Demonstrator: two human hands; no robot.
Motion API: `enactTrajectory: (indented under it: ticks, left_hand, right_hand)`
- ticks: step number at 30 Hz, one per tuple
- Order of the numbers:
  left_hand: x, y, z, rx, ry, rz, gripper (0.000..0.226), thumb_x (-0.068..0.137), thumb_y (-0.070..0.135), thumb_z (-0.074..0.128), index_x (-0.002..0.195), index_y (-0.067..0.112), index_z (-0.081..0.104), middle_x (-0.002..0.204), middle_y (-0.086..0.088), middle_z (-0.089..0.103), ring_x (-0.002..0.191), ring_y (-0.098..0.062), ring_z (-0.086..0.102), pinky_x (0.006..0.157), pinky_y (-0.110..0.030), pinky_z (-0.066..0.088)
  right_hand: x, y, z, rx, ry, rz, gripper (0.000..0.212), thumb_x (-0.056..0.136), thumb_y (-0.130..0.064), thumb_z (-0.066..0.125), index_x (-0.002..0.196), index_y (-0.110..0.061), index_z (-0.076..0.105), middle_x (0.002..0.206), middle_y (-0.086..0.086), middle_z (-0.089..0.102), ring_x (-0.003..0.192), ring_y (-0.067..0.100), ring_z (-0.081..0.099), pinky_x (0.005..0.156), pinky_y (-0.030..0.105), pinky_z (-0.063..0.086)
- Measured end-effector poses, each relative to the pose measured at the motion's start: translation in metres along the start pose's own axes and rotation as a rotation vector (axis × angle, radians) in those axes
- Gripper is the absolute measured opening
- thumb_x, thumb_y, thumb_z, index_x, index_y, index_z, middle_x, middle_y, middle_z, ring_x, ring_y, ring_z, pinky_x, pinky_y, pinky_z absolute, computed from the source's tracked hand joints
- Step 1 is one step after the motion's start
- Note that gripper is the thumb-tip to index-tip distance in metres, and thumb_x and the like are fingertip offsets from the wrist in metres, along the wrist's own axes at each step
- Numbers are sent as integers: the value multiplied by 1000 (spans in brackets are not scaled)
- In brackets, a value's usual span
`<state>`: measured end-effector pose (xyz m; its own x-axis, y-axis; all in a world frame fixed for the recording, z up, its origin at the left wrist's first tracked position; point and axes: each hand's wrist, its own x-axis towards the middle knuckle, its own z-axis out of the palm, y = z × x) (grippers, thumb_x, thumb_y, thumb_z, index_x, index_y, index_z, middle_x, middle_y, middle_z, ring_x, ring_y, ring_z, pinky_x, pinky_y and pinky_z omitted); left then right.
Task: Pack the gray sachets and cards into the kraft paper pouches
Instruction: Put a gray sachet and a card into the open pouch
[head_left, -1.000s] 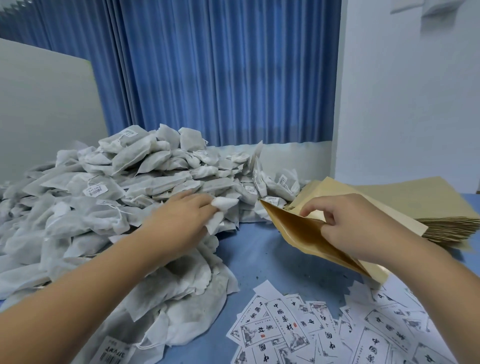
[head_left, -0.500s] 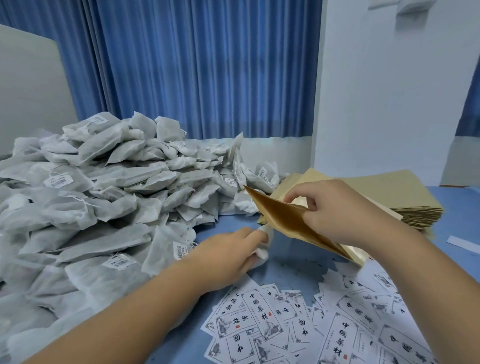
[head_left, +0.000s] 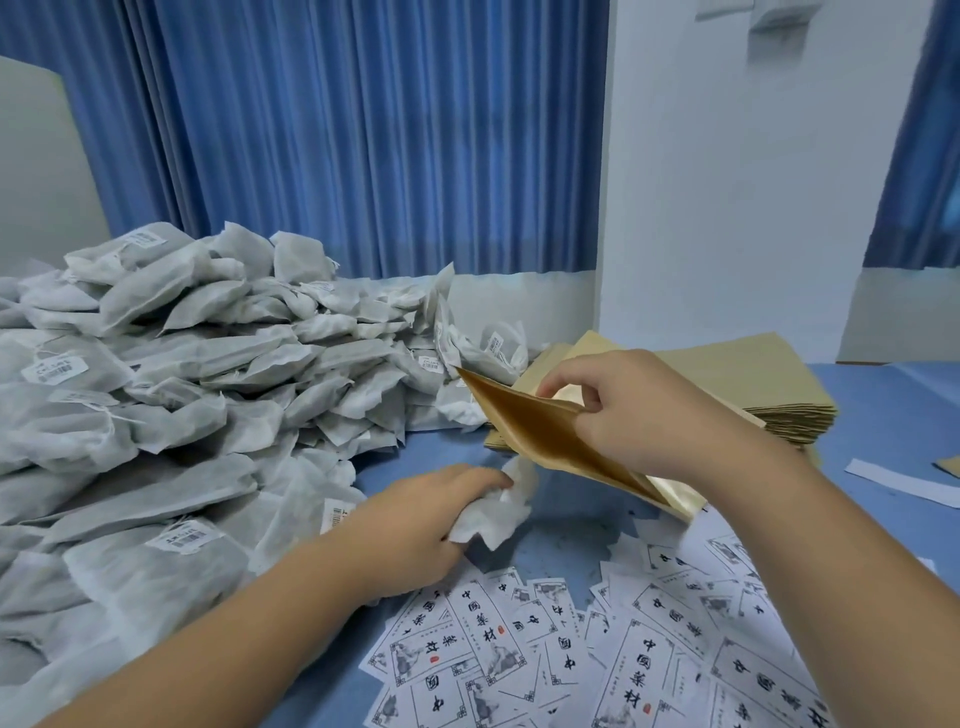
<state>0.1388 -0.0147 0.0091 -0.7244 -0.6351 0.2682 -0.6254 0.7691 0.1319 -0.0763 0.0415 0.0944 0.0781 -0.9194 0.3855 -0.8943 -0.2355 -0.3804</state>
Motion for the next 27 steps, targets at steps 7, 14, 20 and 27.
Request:
enactTrajectory:
  ticks: [7,14,20,27]
  left_hand:
    - [-14,26,-50,49,283,168,11,88,26,57,90,15,58,89,-2,61,100,-21,57,81,-25,38]
    - [-18,44,-64,156,153,359,47,76,28,48,120,18,60,111,1,60,95,-18,60,73,-31,50]
    - [0,49,-68,227,140,207,52,74,45,31,124,46,45,115,18,50,89,-8,55,62,-23,38]
    - [30,73,-79,332,113,-93,17,88,40,36,96,27,42,102,1,57,87,-24,54,67,-33,39]
  right_hand:
    - [1,4,-4,-19,32,-1,41,82,-7,52,98,-42,65,69,-15,44,61,3,46,51,22,32]
    - [-1,1,-3,-10,7,-29,42,80,-6,54,85,-47,62,70,-16,45,64,1,45,55,21,34]
    - [0,1,-5,-2,12,-29,39,82,-5,52,98,-37,67,71,-13,43,64,2,42,54,19,28]
    - [-2,-4,-5,81,26,-86,36,78,-4,54,96,-31,71,61,-12,43,58,-11,44,56,8,36]
